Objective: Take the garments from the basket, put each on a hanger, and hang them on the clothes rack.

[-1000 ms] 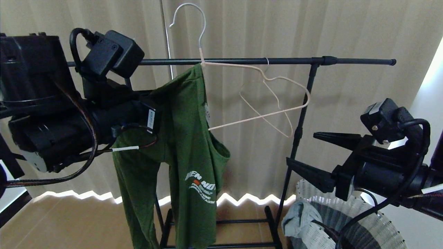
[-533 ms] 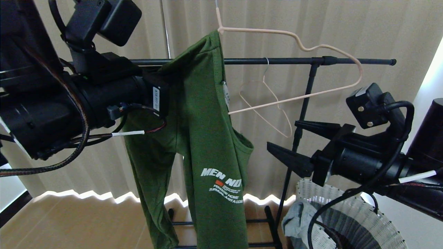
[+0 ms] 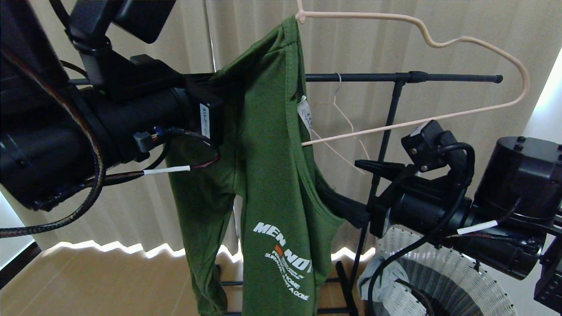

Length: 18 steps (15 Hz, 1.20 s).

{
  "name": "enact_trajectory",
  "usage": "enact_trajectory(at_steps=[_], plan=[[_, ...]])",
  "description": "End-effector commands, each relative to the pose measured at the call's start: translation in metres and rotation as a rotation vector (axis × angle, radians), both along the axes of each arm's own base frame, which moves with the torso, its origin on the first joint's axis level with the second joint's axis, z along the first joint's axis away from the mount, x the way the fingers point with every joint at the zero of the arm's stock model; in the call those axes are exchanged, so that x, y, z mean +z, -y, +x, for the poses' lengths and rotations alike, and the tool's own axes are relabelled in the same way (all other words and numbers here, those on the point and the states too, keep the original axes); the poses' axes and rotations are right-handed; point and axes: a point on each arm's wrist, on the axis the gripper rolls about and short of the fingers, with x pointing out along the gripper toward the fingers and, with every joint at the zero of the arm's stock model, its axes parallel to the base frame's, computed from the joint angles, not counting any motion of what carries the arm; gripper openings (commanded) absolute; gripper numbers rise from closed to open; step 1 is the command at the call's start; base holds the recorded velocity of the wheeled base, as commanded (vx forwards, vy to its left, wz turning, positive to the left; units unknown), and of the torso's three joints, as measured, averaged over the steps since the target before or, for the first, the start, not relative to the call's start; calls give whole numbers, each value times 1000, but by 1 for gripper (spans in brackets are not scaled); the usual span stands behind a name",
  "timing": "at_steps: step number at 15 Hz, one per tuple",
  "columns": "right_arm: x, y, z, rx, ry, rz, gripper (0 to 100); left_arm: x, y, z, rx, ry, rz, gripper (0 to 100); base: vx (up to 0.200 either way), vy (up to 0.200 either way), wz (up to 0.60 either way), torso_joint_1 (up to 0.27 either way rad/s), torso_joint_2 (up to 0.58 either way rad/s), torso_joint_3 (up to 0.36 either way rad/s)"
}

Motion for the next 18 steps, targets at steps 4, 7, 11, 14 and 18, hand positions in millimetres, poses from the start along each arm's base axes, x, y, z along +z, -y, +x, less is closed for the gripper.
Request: enact_trajectory(at_steps=[4, 7, 11, 14, 18], plan=[[-17, 8, -11, -2, -49, -44, 100, 3, -2, 0, 12, 8, -10, 0, 0, 0, 0, 0, 0, 0], [-18, 20, -19, -46, -49, -58, 100, 0, -10, 5, 52, -1, 0, 0, 0, 0, 0, 0, 0, 0], [-21, 49, -16, -158, -44, -83, 100, -7, -21, 13, 110, -18, 24, 0, 0, 0, 0, 0, 0, 0], [-22, 77, -7, -278, -23, -117, 100, -15, -27, 8, 125, -36, 40, 0, 0, 0, 0, 0, 0, 0], [-20, 92, 0, -353, -22, -113, 100, -19, -35, 9, 161, -19, 98, 0, 0, 0, 0, 0, 0, 0]])
